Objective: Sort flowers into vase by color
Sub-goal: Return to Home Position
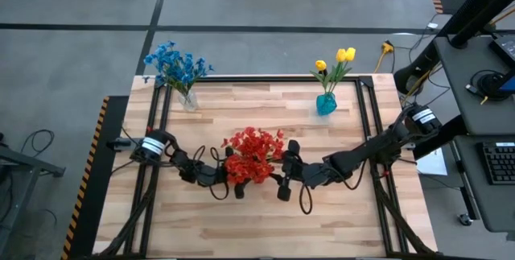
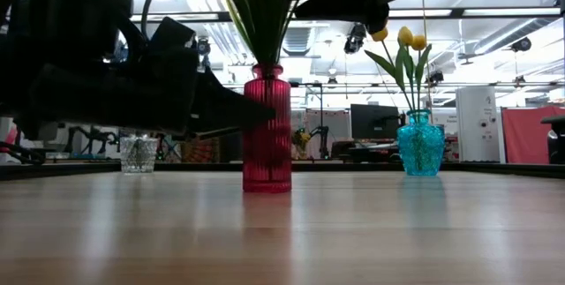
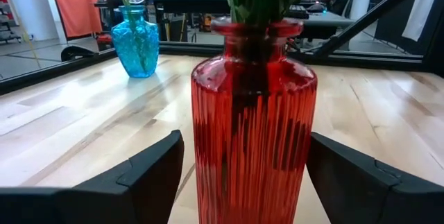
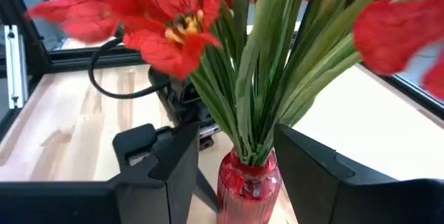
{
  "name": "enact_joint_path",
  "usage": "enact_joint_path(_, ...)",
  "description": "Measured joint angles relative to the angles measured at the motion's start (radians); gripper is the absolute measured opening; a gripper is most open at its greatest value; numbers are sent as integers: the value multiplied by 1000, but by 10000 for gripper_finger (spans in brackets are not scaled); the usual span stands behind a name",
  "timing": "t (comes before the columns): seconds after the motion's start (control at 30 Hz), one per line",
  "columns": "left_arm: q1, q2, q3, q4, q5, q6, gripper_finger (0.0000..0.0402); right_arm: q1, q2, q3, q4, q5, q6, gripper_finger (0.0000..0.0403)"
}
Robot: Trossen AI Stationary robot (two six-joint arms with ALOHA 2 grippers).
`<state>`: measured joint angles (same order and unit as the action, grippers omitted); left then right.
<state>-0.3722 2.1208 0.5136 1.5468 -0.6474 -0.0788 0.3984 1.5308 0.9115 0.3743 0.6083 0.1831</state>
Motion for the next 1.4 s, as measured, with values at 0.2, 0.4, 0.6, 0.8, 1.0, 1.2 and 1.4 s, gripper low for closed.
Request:
enact_joint_path(0.2,-2,-30,-35,1,0,-5,274,14,-26,0,-55,-3,20,180)
enact_joint_path(0.4,-7,-57,-46,1,0,-8,274,17,-45,0,-107,-4,42,180)
enact_joint_path(0.6,-20,-64,-46,0,1,-5,275,31,-63,0,-164,-4,56,180)
enact_joint_path(0.8,-35,-77,-52,-1,-20,-3,275,53,-124,0,-271,-4,102,180)
enact_joint_path(1.0,-77,-134,-112,0,-98,18,275,68,-167,-12,-325,-5,100,180)
enact_joint_path(1.2,-127,-258,-201,2,-104,20,275,71,-193,-49,-325,-3,34,180)
enact_joint_path(1.4,-190,-417,-273,0,-104,84,275,71,-238,-82,-270,-5,-57,180)
